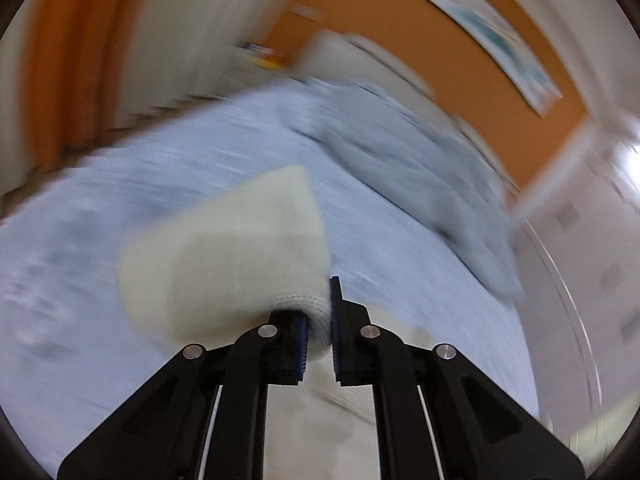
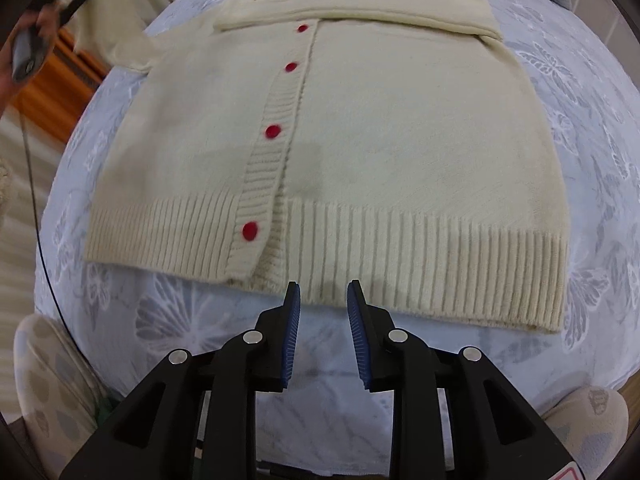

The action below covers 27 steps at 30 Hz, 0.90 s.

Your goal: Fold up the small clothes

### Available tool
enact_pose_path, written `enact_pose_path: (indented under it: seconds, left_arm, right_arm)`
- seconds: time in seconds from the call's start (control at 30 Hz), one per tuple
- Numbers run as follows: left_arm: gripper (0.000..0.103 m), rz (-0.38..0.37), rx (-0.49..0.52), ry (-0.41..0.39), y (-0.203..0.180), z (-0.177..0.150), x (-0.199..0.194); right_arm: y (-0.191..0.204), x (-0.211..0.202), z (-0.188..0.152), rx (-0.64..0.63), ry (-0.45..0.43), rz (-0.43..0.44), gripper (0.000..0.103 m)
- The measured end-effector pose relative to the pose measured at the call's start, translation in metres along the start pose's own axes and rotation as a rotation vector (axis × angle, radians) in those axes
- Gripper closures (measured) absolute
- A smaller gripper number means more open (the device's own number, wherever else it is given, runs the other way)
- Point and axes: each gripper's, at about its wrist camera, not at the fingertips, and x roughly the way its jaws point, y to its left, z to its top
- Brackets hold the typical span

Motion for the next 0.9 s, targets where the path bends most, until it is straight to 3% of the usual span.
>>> enact_pose_path:
  seconds: [0.03, 0.07, 0.1, 0.13, 0.2, 0.27, 0.4, 0.5, 0.53, 0.57, 0.63, 0.83, 0.87, 0.9]
  left_arm:
    - [0.088, -0.031, 0.033, 0.041, -0.026, -0.022, 0.011]
    - [0.071, -0.057, 0.058, 0.111, -0.052, -0.053, 0.030]
    - [0.035, -0.051, 0.056, 0.162, -0.062, -0.077, 0.043]
    - [0.022, -0.019, 0.026, 0.238, -0.067, -0.113, 0.061]
    - [0.022, 0.019, -0.035, 0.298, -0.058, -0.160, 0.070]
    - [0.022, 0.059, -0.070, 0.304, -0.040, -0.189, 0.062]
    - [0.022, 0.159, -0.078, 0.217, 0.006, -0.208, 0.029]
    - [0.022, 0.216, -0.172, 0.216, 0.054, -0.204, 0.016]
    - [0.022, 0.212, -0.226, 0.226, 0.068, -0.202, 0.013]
    - [0.022, 0.160, -0.301, 0.218, 0.082, -0.196, 0.008]
    - [0.022, 0.148, -0.372, 0.198, 0.092, -0.184, 0.001]
    - [0.020, 0.036, -0.485, 0.168, 0.089, -0.142, 0.016]
    - [0.020, 0.028, -0.518, 0.168, 0.090, -0.136, 0.022]
    - [0.020, 0.033, -0.539, 0.165, 0.092, -0.133, 0.026]
  right_arm:
    - [-0.003, -0.001, 0.000, 0.003, -0.004, 0.002, 0.076]
    - [-0.007, -0.003, -0.002, 0.006, -0.006, -0.001, 0.075]
    - [-0.007, -0.003, -0.001, 0.009, -0.008, -0.004, 0.074]
    - [-0.011, -0.003, -0.002, 0.016, -0.015, -0.010, 0.074]
    - [-0.021, -0.007, 0.002, 0.032, -0.031, -0.016, 0.074]
    - [-0.034, -0.016, 0.013, 0.041, -0.075, -0.019, 0.073]
    - [-0.039, -0.020, 0.067, -0.006, -0.157, -0.035, 0.068]
    - [-0.039, -0.014, 0.129, -0.013, -0.228, -0.012, 0.058]
    - [-0.044, -0.008, 0.154, 0.020, -0.243, 0.018, 0.054]
    - [-0.050, -0.002, 0.171, 0.054, -0.239, 0.051, 0.054]
    - [-0.062, 0.022, 0.214, 0.146, -0.217, 0.106, 0.054]
    - [-0.068, 0.079, 0.278, 0.273, -0.158, 0.090, 0.053]
    - [-0.066, 0.088, 0.282, 0.283, -0.138, 0.093, 0.056]
    - [-0.064, 0.092, 0.284, 0.292, -0.131, 0.092, 0.071]
